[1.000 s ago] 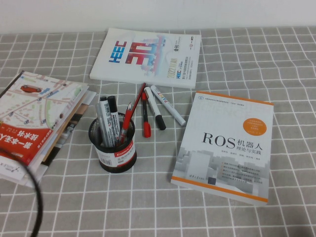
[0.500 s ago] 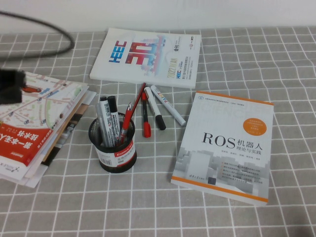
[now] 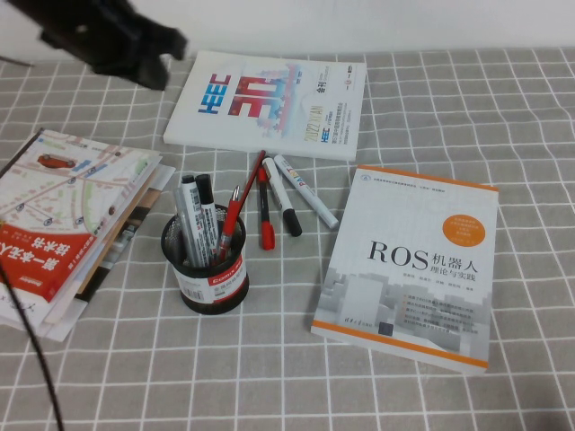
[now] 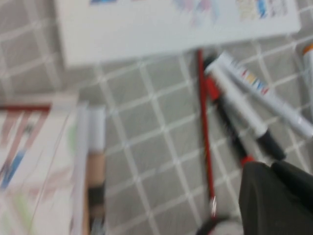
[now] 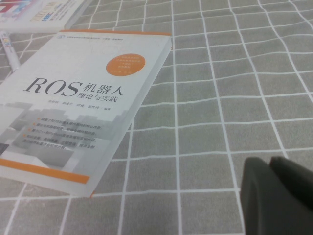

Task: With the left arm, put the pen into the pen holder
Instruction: Pick up the pen on the table

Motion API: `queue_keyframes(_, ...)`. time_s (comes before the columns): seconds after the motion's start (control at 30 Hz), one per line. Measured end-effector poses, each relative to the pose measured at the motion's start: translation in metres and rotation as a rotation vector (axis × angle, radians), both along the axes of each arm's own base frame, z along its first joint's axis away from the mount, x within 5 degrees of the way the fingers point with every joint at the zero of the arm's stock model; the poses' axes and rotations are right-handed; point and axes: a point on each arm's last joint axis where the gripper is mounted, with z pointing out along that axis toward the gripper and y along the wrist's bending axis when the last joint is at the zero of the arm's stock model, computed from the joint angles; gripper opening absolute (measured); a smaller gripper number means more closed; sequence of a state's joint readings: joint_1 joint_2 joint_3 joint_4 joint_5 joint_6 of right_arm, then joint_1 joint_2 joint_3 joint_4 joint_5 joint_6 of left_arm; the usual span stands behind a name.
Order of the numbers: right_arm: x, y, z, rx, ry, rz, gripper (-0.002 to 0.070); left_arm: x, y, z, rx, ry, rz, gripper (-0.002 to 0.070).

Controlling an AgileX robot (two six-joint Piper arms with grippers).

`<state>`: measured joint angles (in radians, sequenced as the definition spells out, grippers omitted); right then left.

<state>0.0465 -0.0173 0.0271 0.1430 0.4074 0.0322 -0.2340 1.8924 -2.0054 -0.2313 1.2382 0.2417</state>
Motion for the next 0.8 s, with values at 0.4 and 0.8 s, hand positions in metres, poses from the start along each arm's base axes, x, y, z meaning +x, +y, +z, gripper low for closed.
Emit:
queue_keyframes(0.4, 0.000, 0.000, 0.000, 0.000, 0.000, 0.000, -0.0015, 0.048, -0.060, -0.057, 0.041, 0.031, -0.109, 0.0000)
queue_keyframes(0.8, 0.000, 0.000, 0.000, 0.000, 0.000, 0.000, -0.0015, 0.069, -0.067, -0.119, 0.145, 0.127, -0.118, 0.0000)
